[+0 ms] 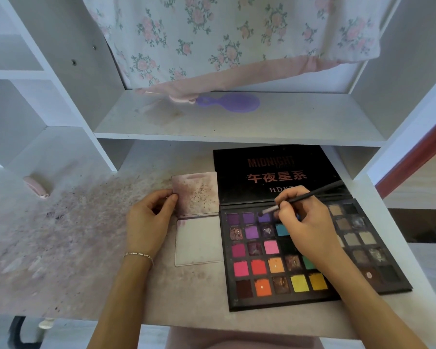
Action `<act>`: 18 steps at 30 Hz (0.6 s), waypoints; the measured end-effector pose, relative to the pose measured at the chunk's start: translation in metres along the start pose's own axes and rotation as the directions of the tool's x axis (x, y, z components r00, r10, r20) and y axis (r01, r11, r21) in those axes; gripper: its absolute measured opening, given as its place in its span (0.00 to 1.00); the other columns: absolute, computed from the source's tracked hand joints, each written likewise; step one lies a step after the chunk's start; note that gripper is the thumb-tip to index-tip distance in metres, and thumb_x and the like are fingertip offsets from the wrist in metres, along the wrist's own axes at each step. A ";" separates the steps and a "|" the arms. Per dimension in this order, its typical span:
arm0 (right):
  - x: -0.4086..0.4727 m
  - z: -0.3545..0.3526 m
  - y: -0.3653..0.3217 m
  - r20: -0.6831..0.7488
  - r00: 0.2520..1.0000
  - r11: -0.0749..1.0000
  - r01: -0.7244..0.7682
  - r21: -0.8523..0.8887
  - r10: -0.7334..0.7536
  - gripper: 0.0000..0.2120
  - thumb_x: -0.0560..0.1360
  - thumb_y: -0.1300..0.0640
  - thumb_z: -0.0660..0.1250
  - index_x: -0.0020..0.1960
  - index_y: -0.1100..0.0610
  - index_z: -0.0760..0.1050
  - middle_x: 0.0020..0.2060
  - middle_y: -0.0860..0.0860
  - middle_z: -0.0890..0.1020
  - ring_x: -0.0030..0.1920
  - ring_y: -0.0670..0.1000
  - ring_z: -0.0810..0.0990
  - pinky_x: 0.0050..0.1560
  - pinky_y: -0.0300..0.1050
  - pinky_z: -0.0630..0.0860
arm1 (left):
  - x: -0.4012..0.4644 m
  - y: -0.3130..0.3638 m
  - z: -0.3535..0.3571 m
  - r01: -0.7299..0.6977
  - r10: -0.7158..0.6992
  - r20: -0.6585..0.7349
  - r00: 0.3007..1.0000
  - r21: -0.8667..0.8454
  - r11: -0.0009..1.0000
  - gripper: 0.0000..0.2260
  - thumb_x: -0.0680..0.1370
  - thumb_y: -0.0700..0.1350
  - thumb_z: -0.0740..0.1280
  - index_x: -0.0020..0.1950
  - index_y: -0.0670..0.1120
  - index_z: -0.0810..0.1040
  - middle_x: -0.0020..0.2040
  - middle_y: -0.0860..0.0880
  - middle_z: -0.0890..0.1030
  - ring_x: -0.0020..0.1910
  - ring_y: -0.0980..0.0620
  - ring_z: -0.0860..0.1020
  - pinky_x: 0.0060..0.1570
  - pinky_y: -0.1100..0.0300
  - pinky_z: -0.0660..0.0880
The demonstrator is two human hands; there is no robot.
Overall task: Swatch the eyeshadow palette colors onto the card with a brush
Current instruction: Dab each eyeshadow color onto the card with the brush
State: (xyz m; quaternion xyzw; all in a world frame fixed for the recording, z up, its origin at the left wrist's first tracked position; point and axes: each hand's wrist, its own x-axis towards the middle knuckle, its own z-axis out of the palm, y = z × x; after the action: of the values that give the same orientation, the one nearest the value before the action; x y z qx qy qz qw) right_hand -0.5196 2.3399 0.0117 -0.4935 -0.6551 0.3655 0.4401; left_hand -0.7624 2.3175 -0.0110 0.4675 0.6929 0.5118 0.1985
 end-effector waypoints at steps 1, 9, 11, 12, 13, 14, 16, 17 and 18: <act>0.000 0.003 -0.003 0.015 1.000 1.000 -0.001 0.031 0.000 0.12 0.73 0.64 0.61 0.40 0.47 0.70 0.33 0.57 0.77 0.36 0.56 0.77 0.37 0.45 0.75 | 0.000 -0.001 0.000 0.003 -0.003 0.005 1.000 -0.002 1.000 0.06 0.74 0.39 0.67 0.46 0.50 0.79 0.38 0.55 0.80 0.39 0.58 0.78 0.42 0.70 0.75; 0.003 0.038 -0.022 0.164 0.986 0.989 -0.003 0.147 -0.022 0.09 0.73 0.63 0.65 0.40 0.50 0.72 0.34 0.52 0.81 0.38 0.49 0.80 0.39 0.40 0.76 | 0.001 -0.002 0.000 0.002 -0.002 0.001 1.000 -0.006 1.000 0.07 0.73 0.39 0.67 0.43 0.51 0.79 0.37 0.58 0.79 0.38 0.58 0.78 0.40 0.72 0.74; 0.004 0.048 -0.025 0.225 0.974 0.989 -0.021 0.149 -0.013 0.07 0.73 0.62 0.65 0.40 0.51 0.73 0.35 0.48 0.82 0.38 0.44 0.80 0.37 0.35 0.75 | 0.001 -0.003 0.000 -0.001 0.001 -0.003 1.000 -0.003 1.000 0.07 0.73 0.39 0.67 0.43 0.52 0.79 0.36 0.58 0.79 0.38 0.58 0.78 0.39 0.73 0.73; 0.005 0.052 -0.026 0.254 0.967 0.986 -0.041 0.165 -0.002 0.07 0.73 0.62 0.65 0.40 0.52 0.74 0.35 0.46 0.83 0.37 0.42 0.80 0.36 0.32 0.73 | 0.001 -0.003 0.000 -0.007 0.007 -0.003 1.000 0.002 1.000 0.07 0.73 0.39 0.67 0.43 0.52 0.79 0.36 0.58 0.79 0.38 0.59 0.78 0.39 0.72 0.74; 0.006 0.055 -0.027 0.279 0.960 0.982 -0.059 0.180 0.007 0.07 0.73 0.62 0.65 0.40 0.52 0.74 0.35 0.46 0.83 0.37 0.41 0.79 0.35 0.31 0.72 | 0.001 -0.003 0.000 -0.012 0.012 0.001 1.000 0.008 1.000 0.07 0.73 0.39 0.67 0.43 0.52 0.79 0.36 0.58 0.79 0.38 0.59 0.78 0.40 0.71 0.74; 0.007 0.058 -0.027 0.299 0.954 0.980 -0.072 0.187 0.013 0.07 0.74 0.62 0.65 0.40 0.52 0.74 0.35 0.47 0.83 0.36 0.39 0.79 0.35 0.29 0.71 | 0.001 -0.002 0.000 -0.014 0.014 0.009 1.000 0.013 1.000 0.06 0.74 0.39 0.67 0.44 0.51 0.79 0.37 0.57 0.80 0.39 0.59 0.78 0.41 0.69 0.74; 0.009 0.064 -0.028 0.327 0.945 0.981 -0.083 0.175 0.021 0.06 0.74 0.62 0.64 0.40 0.53 0.74 0.36 0.48 0.83 0.34 0.37 0.78 0.34 0.28 0.70 | 0.000 -0.001 -0.001 -0.012 0.012 0.019 1.000 0.015 1.000 0.05 0.74 0.39 0.67 0.45 0.49 0.80 0.38 0.56 0.80 0.39 0.60 0.78 0.41 0.67 0.74; 0.009 0.066 -0.028 0.335 0.942 0.982 -0.086 0.166 0.026 0.06 0.74 0.62 0.65 0.40 0.54 0.75 0.36 0.48 0.83 0.34 0.36 0.78 0.34 0.27 0.70 | 0.000 -0.001 -0.001 -0.013 0.013 0.021 1.000 0.016 1.000 0.06 0.74 0.39 0.67 0.45 0.49 0.80 0.38 0.57 0.80 0.39 0.61 0.78 0.41 0.68 0.74; 0.009 0.068 -0.027 0.339 0.940 0.983 -0.089 0.158 0.031 0.05 0.74 0.62 0.65 0.41 0.54 0.75 0.36 0.48 0.83 0.35 0.36 0.78 0.34 0.27 0.70 | 0.000 0.000 -0.001 -0.015 0.014 0.022 1.000 0.018 1.000 0.06 0.74 0.39 0.67 0.44 0.50 0.80 0.37 0.58 0.79 0.39 0.61 0.78 0.40 0.69 0.74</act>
State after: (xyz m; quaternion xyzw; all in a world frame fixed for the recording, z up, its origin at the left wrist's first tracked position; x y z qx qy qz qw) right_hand -0.5937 2.3394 0.0151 -0.4045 -0.6713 0.5120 0.3516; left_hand -0.7631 2.3168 -0.0104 0.4798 0.6919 0.5019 0.1981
